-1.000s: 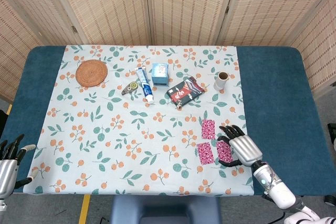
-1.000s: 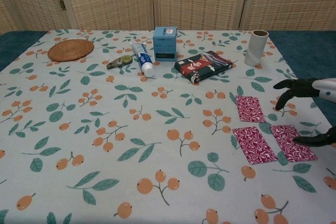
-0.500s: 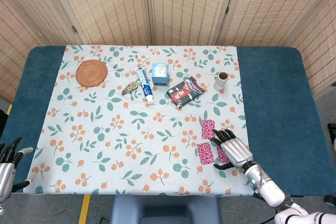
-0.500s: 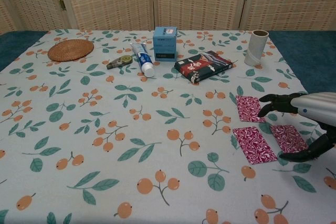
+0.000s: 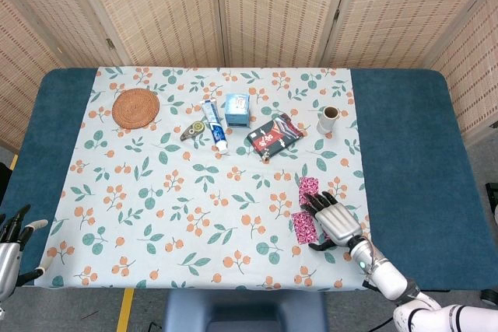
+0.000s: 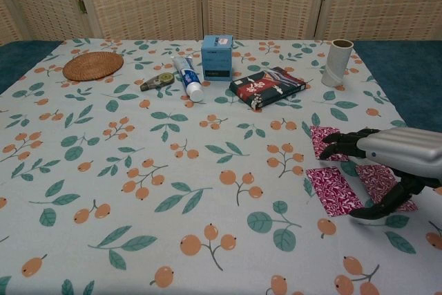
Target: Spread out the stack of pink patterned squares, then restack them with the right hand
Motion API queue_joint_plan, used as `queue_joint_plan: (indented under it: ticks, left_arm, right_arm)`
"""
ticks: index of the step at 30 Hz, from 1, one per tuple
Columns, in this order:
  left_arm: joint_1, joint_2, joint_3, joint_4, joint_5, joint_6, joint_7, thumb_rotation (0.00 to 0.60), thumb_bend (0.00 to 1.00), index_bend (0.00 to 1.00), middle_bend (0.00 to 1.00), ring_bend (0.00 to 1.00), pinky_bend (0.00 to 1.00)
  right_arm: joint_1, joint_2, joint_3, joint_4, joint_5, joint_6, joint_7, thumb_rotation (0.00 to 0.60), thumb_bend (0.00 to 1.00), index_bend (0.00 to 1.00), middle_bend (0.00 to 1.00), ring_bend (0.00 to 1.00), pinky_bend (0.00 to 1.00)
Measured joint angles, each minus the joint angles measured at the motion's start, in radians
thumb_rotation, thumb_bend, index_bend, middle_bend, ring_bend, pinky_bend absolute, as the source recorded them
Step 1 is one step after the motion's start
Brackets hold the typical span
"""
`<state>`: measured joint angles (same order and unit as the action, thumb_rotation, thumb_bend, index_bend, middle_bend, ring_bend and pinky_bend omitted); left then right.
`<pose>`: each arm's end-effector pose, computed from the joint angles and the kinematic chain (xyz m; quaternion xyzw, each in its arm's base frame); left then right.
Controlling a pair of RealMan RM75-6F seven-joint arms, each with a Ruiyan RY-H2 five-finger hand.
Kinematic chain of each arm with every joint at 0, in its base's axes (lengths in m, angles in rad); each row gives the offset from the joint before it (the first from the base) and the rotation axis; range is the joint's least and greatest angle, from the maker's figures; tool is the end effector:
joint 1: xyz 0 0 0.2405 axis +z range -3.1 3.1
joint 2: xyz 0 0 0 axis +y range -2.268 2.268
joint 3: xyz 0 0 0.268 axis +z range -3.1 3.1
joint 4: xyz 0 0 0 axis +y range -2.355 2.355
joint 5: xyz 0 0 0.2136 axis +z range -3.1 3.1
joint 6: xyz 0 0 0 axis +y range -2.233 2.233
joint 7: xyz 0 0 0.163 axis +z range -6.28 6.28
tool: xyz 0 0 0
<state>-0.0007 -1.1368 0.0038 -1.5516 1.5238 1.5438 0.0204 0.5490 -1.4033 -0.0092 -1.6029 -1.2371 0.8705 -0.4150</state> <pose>-0.3456 0.1622 0.1600 -0.5950 -0.3867 -0.3509 0.6110 -0.2369 -0.2795 -0.0261 0.8121 -0.3823 0.2305 0.3758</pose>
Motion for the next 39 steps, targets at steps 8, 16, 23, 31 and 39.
queue_joint_plan:
  ticks: [8,16,23,31,39]
  left_arm:
    - [0.003,-0.001,0.001,0.005,-0.005,-0.004,-0.005,0.600,0.28,0.29,0.08,0.16,0.00]
    - [0.003,-0.002,0.000,0.008,-0.003,-0.004,-0.007,0.600,0.28,0.29,0.08,0.16,0.00]
    - [0.005,-0.002,0.000,0.013,-0.006,-0.005,-0.013,0.600,0.28,0.29,0.08,0.16,0.00]
    - [0.005,-0.005,-0.001,0.020,-0.005,-0.005,-0.020,0.600,0.28,0.29,0.08,0.16,0.00]
    - [0.004,-0.008,-0.001,0.026,-0.003,-0.009,-0.026,0.600,0.28,0.29,0.08,0.16,0.00]
  right_arm:
    - [0.011,-0.004,-0.010,-0.009,0.015,-0.006,-0.030,0.372,0.26,0.14,0.00,0.00,0.00]
    - [0.016,-0.013,-0.013,0.000,0.024,0.003,-0.040,0.371,0.26,0.15,0.00,0.00,0.00]
    - [0.022,-0.024,-0.012,0.010,0.031,0.004,-0.043,0.372,0.26,0.18,0.00,0.00,0.00]
    - [0.015,-0.032,-0.016,0.012,0.026,0.028,-0.044,0.412,0.26,0.24,0.02,0.00,0.00]
    - [0.006,-0.042,-0.021,0.017,0.024,0.047,-0.048,0.484,0.26,0.29,0.04,0.00,0.00]
